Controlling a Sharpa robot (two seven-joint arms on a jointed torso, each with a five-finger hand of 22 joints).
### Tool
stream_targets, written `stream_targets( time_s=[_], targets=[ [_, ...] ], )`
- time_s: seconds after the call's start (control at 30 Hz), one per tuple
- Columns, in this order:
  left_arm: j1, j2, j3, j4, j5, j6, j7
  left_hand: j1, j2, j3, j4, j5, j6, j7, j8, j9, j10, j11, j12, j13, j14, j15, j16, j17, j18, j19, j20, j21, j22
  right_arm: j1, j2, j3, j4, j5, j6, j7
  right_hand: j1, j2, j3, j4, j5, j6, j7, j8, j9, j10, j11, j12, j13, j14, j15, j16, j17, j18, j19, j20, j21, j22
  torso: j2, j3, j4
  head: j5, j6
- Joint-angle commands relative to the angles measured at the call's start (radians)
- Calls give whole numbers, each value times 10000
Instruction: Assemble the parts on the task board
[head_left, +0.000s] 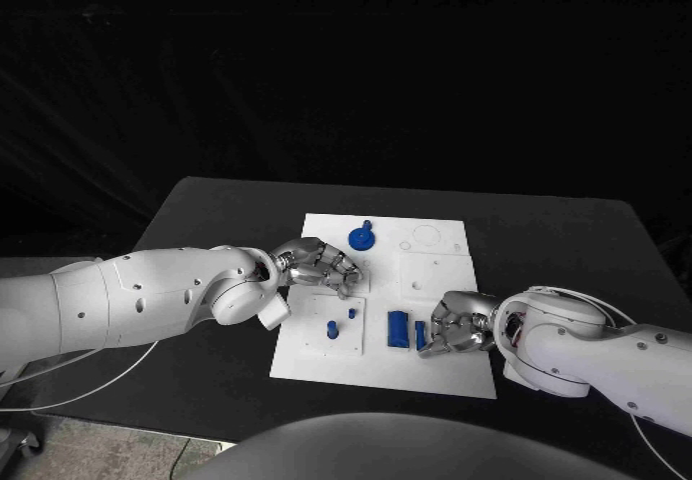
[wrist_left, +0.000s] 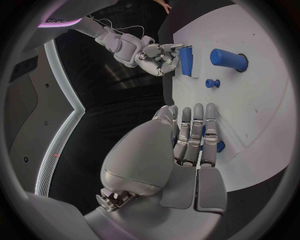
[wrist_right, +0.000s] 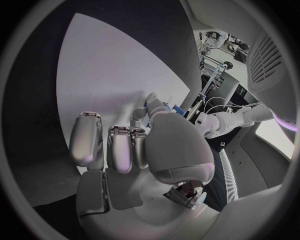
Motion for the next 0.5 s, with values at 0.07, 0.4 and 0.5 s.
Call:
stream_targets(
  time_s=[0.07, 0.4, 0.5],
  targets=[
    [-14, -6, 4, 18, -38, 163, 75, 79, -18, 41, 2, 43, -13, 75, 50, -12, 68, -16, -44, -9, 69, 22, 39, -14, 15, -85, 15, 55, 8, -10, -117, -15, 76, -63, -275, 117, 8, -124, -182, 25, -29, 65, 16, -35, -8, 1047, -87, 38, 2628, 797, -59, 56, 1192, -38, 64, -14, 98, 1675, 0, 1, -8, 6, 2],
    [-14, -42, 4, 56, -38, 106, 128, 81, -21, 51, 0, 45, -13, 76, 51, -13, 76, -17, -46, -13, 72, 21, 41, -15, 15, -85, 14, 57, 16, 331, -669, -9, 664, 278, -619, 430, -42, -280, -354, 97, -28, 2, 14, -190, -66, 1047, -88, 38, 2628, 792, -58, 47, 1175, -46, 72, -14, 145, 1684, 3, 1, 1, 26, 2],
    [-14, -88, 5, 121, -38, 28, 238, 94, -49, 73, -16, 52, -3, 71, 61, -12, 100, -13, -51, -25, 82, 19, 45, -19, 14, -88, 10, 65, 38, 531, -857, -9, 794, 467, -1001, 577, -159, -283, -430, 255, -24, -202, 17, -566, -225, 1047, -86, 38, 2628, 780, -53, 14, 1125, -37, 55, -12, 103, 1671, -16, -1, 2, 25, 2]
  ],
)
